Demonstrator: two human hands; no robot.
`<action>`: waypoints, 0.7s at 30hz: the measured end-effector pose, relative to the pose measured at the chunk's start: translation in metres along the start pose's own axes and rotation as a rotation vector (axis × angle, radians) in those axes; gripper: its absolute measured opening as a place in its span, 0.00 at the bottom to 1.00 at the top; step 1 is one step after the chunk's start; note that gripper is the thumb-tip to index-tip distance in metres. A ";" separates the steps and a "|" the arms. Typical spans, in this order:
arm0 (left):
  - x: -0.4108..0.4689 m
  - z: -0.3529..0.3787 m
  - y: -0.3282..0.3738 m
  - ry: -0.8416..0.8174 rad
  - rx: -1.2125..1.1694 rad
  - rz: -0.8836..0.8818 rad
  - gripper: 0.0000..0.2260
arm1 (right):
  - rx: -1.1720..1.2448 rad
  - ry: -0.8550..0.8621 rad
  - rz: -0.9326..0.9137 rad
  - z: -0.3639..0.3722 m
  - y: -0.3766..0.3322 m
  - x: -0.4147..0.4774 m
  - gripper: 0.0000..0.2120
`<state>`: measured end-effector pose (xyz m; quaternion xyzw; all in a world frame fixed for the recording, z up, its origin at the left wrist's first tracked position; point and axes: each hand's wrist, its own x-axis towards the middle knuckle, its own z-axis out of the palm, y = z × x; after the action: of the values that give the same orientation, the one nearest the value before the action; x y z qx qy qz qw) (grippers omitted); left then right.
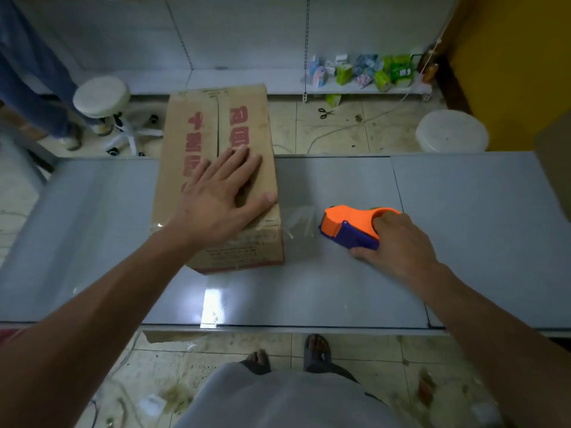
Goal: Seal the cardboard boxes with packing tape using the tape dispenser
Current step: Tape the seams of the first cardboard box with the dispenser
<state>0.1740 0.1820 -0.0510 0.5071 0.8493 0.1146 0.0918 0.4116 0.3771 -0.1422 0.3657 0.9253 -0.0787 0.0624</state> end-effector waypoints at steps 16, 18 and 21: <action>-0.025 -0.048 -0.011 0.385 -0.487 0.192 0.19 | 0.575 0.621 -0.601 -0.066 -0.178 -0.032 0.19; -0.043 -0.047 -0.025 0.389 -0.384 0.268 0.20 | 0.455 0.621 -0.688 -0.059 -0.173 -0.024 0.19; -0.062 -0.026 -0.053 0.286 -0.148 0.369 0.23 | 0.298 0.570 -0.824 -0.055 -0.167 -0.011 0.21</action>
<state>0.1513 0.1007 -0.0388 0.6242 0.7359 0.2619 -0.0149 0.3014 0.2597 -0.0694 -0.0170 0.9515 -0.1247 -0.2806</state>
